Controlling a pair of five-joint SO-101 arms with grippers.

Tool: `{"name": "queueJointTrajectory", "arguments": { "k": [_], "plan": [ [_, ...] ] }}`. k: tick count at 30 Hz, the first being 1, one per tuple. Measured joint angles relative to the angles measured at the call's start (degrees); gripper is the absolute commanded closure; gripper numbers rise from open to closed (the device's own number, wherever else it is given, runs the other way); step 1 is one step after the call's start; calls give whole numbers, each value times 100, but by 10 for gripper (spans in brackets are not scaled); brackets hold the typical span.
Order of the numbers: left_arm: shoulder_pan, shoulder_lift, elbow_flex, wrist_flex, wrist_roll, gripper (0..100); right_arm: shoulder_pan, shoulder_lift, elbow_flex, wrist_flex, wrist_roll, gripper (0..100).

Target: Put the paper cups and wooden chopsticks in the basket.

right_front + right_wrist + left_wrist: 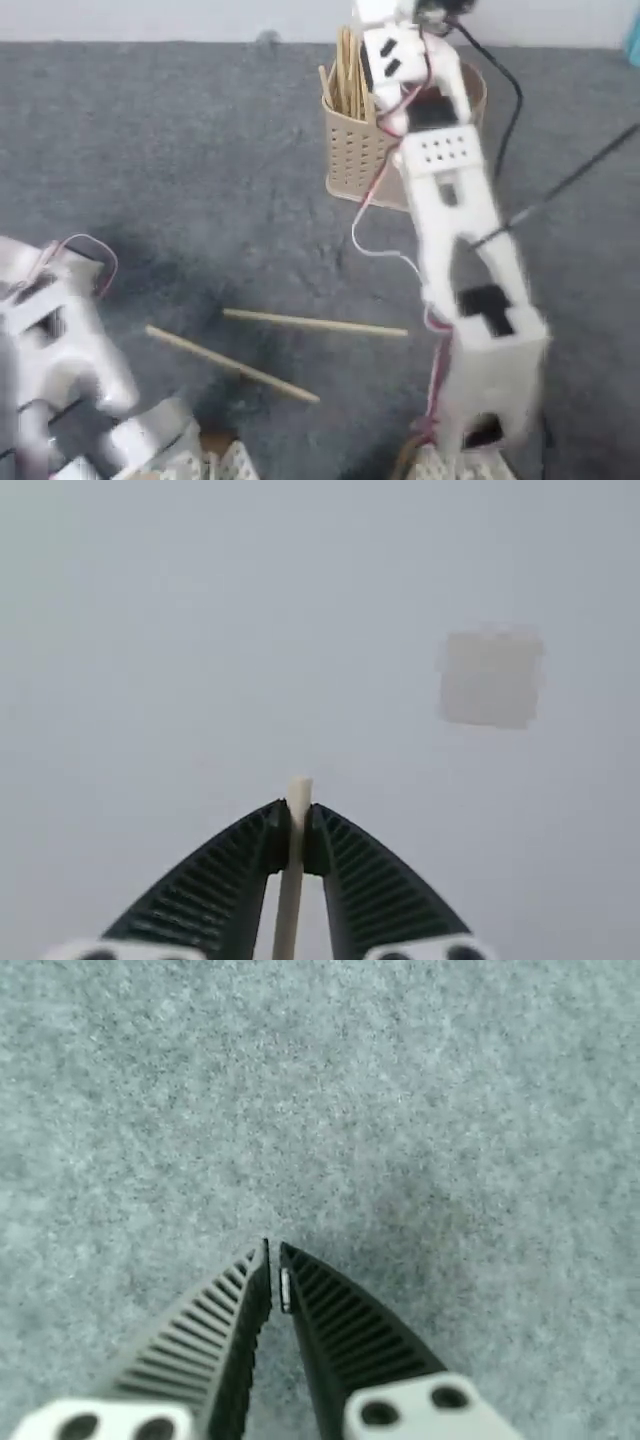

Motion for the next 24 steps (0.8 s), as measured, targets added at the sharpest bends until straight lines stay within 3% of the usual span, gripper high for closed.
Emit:
{"name": "queueJointTrajectory", "arguments": {
  "k": [7,19,24],
  "plan": [
    [70,0,0,0,0,988,378,44,422,0,-492,991],
    [79,0,0,0,0,988,255,-2347,4378,-44,-985,991],
    [97,0,0,0,0,988,141,-2840,5020,-18,-985,846]
  ]
}}
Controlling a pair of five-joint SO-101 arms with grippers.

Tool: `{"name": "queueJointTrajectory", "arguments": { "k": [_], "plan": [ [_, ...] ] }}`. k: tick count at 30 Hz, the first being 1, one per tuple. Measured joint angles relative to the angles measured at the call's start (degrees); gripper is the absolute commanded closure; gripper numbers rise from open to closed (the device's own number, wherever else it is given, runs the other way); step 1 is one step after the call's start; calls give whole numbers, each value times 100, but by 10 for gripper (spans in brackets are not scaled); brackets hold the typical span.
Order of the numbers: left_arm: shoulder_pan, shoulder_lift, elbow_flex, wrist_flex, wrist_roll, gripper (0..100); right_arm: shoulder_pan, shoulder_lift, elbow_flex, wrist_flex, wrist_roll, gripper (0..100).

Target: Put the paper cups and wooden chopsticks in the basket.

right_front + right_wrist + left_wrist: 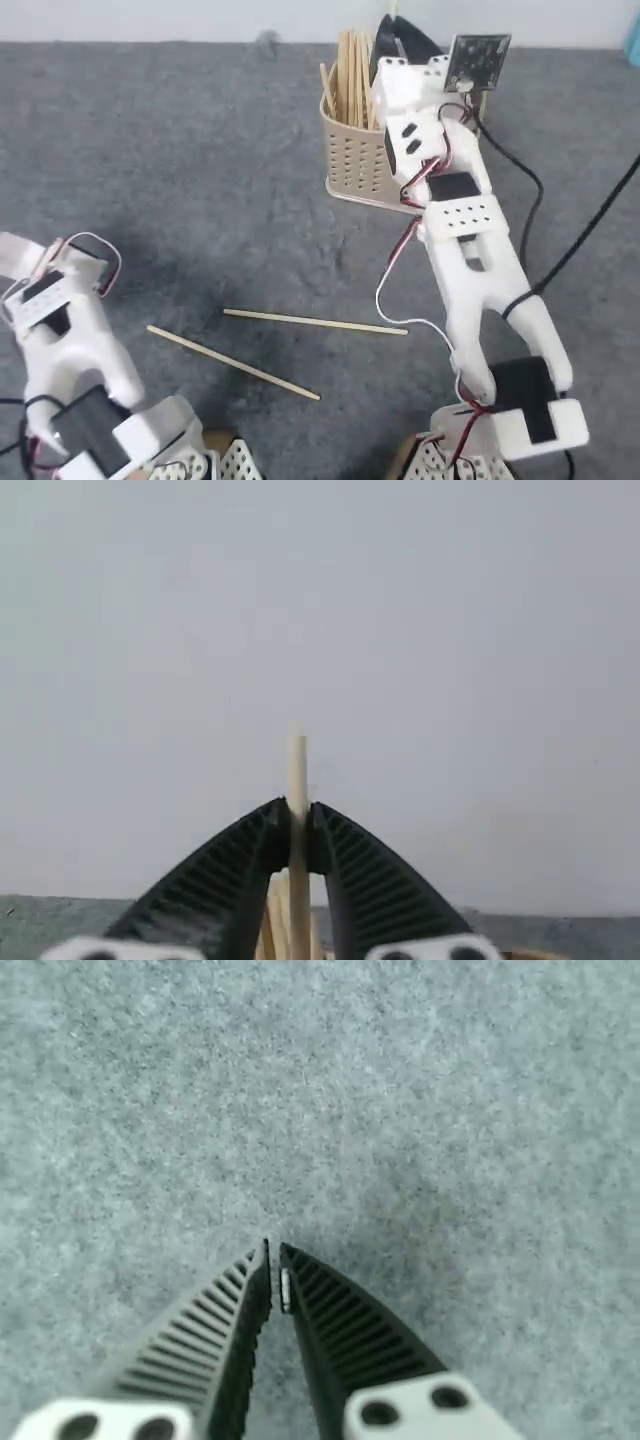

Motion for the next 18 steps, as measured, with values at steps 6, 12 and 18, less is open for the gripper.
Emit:
{"name": "queueJointTrajectory", "arguments": {
  "k": [6,12,18],
  "plan": [
    [0,0,0,0,0,988,-105,-62,70,18,0,783],
    [0,0,0,0,0,988,-132,-809,-35,791,-18,783],
    [0,0,0,0,0,988,-132,-2127,-123,2233,-378,783]
  ]
}}
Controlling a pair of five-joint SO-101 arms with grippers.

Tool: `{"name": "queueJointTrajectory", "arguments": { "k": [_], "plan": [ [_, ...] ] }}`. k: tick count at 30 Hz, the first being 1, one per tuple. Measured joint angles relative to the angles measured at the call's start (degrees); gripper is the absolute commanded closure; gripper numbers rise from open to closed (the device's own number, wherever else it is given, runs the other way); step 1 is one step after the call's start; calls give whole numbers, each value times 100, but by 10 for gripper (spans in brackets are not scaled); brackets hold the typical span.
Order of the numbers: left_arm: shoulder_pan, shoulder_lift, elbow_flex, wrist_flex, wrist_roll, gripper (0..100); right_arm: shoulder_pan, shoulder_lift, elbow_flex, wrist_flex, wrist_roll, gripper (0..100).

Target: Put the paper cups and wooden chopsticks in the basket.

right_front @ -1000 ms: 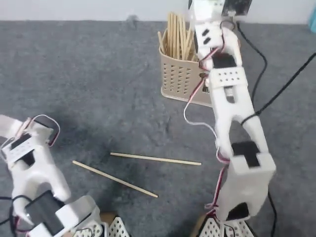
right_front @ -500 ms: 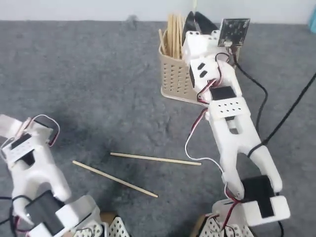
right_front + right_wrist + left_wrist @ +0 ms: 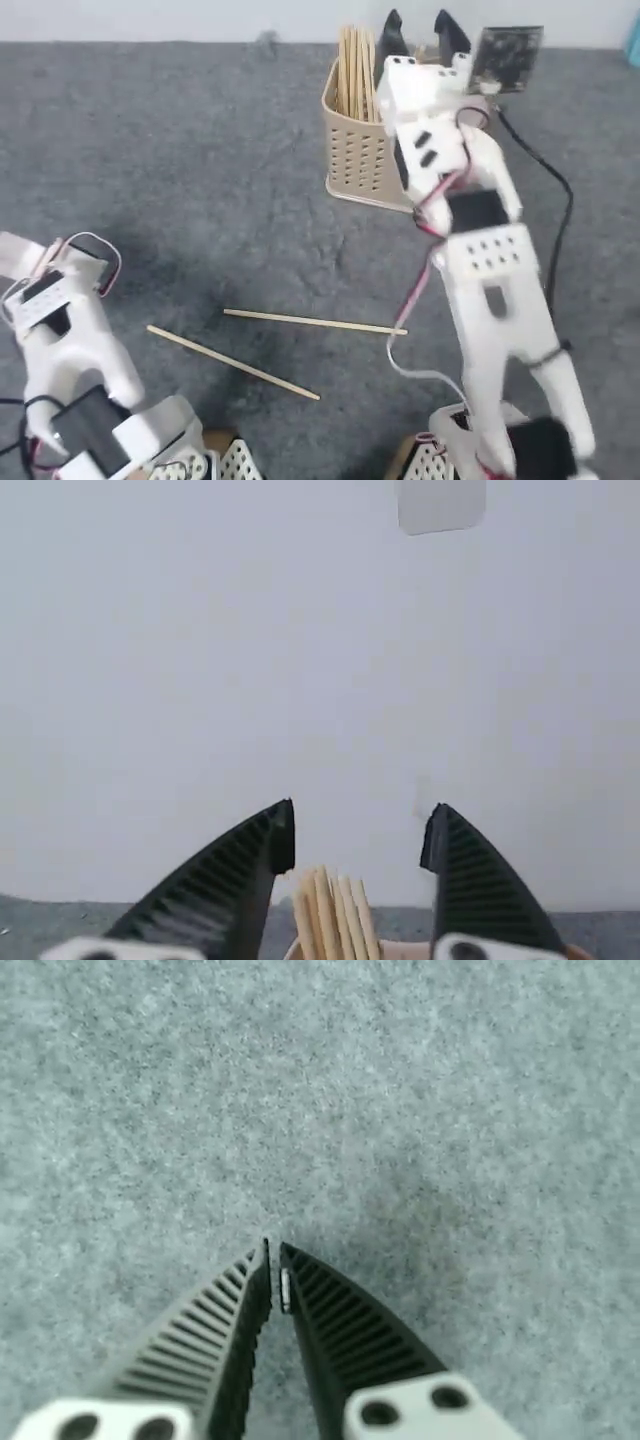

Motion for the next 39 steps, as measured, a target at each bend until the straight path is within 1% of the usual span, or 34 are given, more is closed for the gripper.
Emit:
{"name": "queueJointTrajectory", "arguments": {
  "k": [4,9,11,14,16,19,22,24,28,30,33,36,39],
  "plan": [
    [0,0,0,0,0,988,-158,-932,0,1160,-220,783],
    [0,0,0,0,0,988,-853,-1741,0,2884,-237,783],
    [0,0,0,0,0,988,-1371,-1811,-9,3675,70,783],
    [0,0,0,0,0,988,-2268,-1802,-9,4791,782,783],
    [0,0,0,0,0,988,-2901,-1714,132,5204,1213,783],
    [-88,0,0,0,-26,987,-3640,-1380,686,5169,1582,783],
    [-387,0,0,0,0,987,-4158,-870,1266,4589,1697,783],
    [-536,0,0,0,44,987,-4378,-404,1468,4062,1732,783],
    [-765,0,0,0,281,987,-4642,703,1477,3156,1749,783],
    [-1090,9,-62,0,343,987,-4721,1327,1442,2901,1767,783],
    [-1547,0,-334,26,360,987,-4738,2233,1143,2787,1996,783],
    [-1969,0,-378,220,360,987,-4703,2936,897,2760,2277,783],
    [-2154,0,-308,334,281,987,-4545,3288,791,2716,2558,783]
  ]
}}
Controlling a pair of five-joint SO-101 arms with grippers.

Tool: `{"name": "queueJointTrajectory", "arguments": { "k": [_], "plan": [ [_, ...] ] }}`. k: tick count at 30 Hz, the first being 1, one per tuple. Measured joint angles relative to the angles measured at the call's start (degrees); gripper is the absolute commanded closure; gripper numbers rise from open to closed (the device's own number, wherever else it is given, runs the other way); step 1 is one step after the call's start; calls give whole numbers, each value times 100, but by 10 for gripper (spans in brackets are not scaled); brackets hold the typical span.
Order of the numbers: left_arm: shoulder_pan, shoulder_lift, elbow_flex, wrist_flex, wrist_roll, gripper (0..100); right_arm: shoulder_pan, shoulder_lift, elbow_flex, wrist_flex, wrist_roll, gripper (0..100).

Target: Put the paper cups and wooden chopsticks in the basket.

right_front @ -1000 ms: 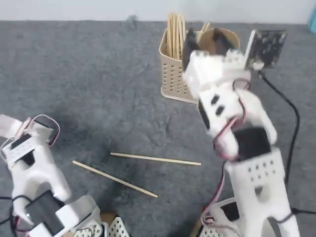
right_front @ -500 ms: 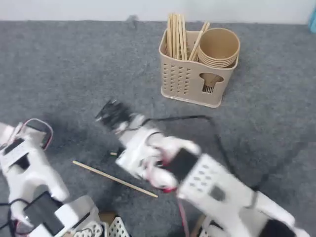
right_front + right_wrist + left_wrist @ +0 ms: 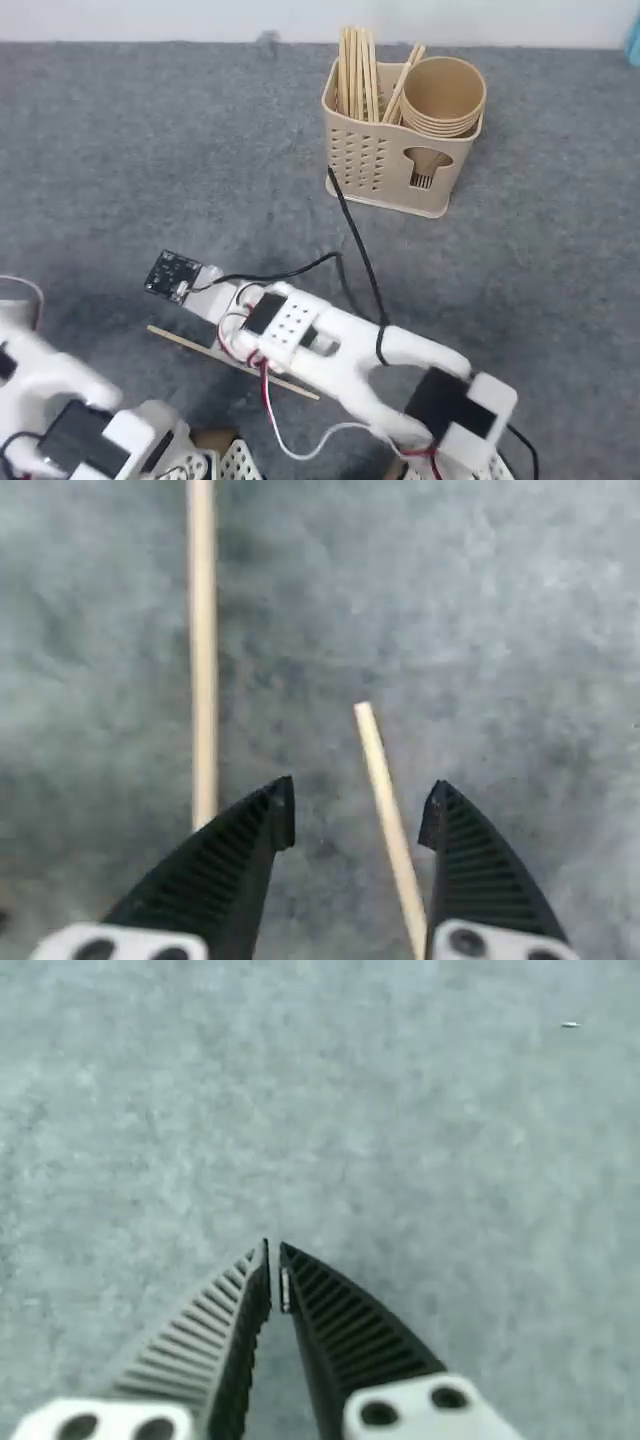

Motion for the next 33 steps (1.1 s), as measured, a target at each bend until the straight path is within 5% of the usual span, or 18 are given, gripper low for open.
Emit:
{"name": "queueJointTrajectory", "arguments": {
  "k": [7,15,26,33],
  "plan": [
    [18,0,202,-132,-149,987,141,378,-53,-510,176,793],
    [114,9,316,-431,-149,987,220,870,-413,-730,211,970],
    [193,9,334,-431,-149,987,334,1275,-1626,985,220,976],
    [571,9,484,-431,-281,987,563,-176,-1644,2119,-167,991]
  ]
}}
